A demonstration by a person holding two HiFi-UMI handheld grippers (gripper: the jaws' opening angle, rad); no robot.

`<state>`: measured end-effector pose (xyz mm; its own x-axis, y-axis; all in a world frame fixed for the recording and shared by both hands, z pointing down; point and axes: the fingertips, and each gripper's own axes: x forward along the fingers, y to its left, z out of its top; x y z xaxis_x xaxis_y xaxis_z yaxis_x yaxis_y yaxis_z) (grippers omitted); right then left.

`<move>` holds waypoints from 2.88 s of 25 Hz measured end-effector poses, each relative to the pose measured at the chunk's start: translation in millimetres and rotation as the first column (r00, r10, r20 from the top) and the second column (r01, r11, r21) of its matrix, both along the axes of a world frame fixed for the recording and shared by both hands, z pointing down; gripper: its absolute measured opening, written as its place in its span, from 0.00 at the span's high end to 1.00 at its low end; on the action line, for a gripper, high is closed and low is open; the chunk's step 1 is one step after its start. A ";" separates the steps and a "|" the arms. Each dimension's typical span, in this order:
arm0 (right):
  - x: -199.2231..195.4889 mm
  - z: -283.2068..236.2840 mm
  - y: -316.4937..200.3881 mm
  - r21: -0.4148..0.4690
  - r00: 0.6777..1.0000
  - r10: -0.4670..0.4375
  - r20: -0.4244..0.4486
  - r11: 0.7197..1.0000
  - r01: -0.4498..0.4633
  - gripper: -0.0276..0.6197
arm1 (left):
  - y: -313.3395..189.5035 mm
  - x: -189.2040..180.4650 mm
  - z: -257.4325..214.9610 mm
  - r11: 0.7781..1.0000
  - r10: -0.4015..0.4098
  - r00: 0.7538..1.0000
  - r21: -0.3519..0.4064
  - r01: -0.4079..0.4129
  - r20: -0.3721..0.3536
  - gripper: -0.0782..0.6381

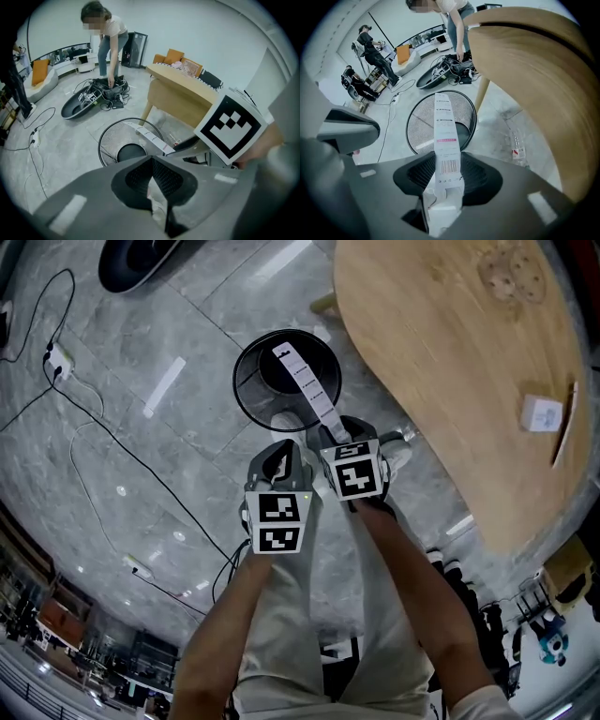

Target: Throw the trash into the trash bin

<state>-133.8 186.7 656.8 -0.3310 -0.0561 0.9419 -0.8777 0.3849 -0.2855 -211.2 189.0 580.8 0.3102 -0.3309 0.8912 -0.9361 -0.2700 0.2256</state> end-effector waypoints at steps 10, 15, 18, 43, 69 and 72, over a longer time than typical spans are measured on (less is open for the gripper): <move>-6.4 27.2 -2.4 -0.005 0.999 -0.008 -0.053 1.000 0.008 0.66 | -7.3 -5.2 20.0 1.000 0.011 1.000 -0.007 -0.011 0.001 0.89; -12.3 33.0 -7.6 0.009 0.998 -0.018 -0.064 1.000 0.018 0.66 | -11.0 -6.8 24.5 1.000 0.021 1.000 -0.010 -0.021 -0.003 0.89; -15.0 35.4 -11.9 0.012 0.998 -0.012 -0.060 1.000 0.013 0.66 | -13.8 -7.4 26.0 1.000 0.026 1.000 -0.011 -0.026 -0.003 0.89; 18.2 -43.7 -33.2 0.101 0.996 0.083 0.029 0.991 -0.086 0.91 | -33.4 24.3 -12.2 0.996 0.091 0.996 0.010 -0.091 0.002 0.89; 145.5 -231.0 -62.1 0.359 0.921 0.279 0.271 0.859 -0.366 0.92 | -62.5 177.6 -161.7 0.961 0.249 0.960 0.155 -0.229 -0.125 0.89; 173.9 -245.9 -59.8 0.377 0.913 0.315 0.260 0.837 -0.396 0.91 | -65.1 201.9 -176.7 0.956 0.264 0.955 0.169 -0.240 -0.136 0.89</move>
